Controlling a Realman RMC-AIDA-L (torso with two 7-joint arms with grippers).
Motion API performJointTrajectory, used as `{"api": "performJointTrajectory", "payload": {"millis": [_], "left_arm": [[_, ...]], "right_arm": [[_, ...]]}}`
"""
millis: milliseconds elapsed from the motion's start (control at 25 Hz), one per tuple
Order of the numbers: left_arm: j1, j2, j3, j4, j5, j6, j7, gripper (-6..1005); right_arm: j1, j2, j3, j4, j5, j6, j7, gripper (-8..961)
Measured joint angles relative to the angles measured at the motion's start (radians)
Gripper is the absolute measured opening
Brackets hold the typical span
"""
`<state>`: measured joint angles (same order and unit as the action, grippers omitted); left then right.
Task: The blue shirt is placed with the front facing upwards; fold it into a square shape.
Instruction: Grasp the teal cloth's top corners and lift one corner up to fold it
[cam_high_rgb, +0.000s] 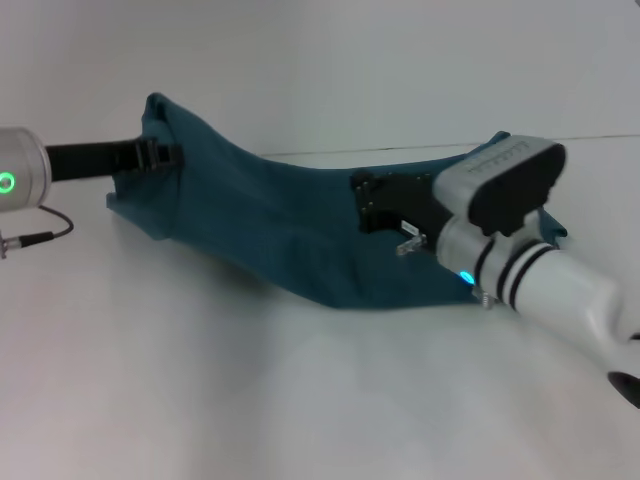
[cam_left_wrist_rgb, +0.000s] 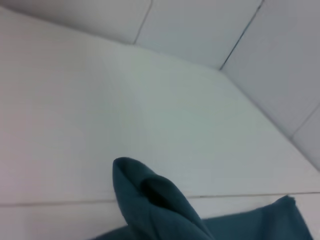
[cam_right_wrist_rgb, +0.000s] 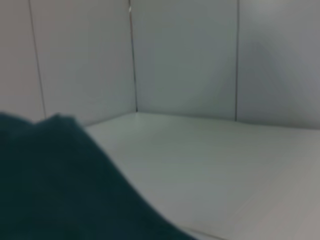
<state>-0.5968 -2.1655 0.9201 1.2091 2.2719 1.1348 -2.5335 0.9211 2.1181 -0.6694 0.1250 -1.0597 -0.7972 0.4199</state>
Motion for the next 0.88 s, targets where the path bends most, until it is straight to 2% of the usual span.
{"api": "performJointTrajectory", "payload": {"millis": [440, 880], "left_arm": [[0.002, 0.0, 0.016, 0.07, -0.028, 0.016, -0.014, 105], [0.006, 0.0, 0.034, 0.082, -0.052, 0.019, -0.014, 105]], "right_arm": [[0.129, 0.003, 0.026, 0.08, -0.059, 0.099, 0.009, 0], [0.157, 0.003, 0.314, 0.158, -0.42, 0.178, 0.01, 1]]}}
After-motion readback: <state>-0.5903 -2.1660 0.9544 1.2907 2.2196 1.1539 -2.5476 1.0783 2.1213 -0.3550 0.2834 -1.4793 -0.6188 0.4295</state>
